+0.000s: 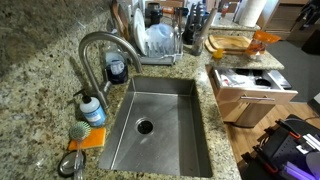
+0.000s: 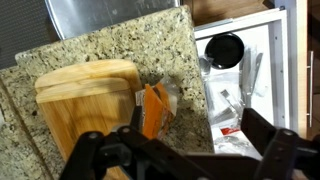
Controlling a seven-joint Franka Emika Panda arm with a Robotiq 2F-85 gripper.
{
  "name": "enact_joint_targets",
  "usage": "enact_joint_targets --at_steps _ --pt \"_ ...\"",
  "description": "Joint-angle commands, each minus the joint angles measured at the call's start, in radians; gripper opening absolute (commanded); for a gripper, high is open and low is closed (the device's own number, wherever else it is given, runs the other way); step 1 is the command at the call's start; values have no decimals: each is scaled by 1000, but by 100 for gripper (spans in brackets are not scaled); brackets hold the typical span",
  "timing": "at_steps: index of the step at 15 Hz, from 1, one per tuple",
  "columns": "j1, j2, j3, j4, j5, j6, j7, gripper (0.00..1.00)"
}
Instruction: Place the orange pack inside the open drawer, take the pack out of the drawer and put it on the countertop
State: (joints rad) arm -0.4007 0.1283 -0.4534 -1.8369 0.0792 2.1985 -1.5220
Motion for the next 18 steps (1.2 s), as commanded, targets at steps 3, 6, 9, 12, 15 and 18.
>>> enact_joint_targets --at_steps 3,6,9,12,15,18 --pt "-24 71 37 57 -27 0 64 100" --pt "-48 169 63 181 68 -139 164 100" --pt "-74 235 92 275 117 -169 256 100" --pt "-81 219 113 251 67 -131 304 100" --pt "-99 242 127 278 62 -130 293 100" --pt "-164 309 206 337 180 -148 79 100"
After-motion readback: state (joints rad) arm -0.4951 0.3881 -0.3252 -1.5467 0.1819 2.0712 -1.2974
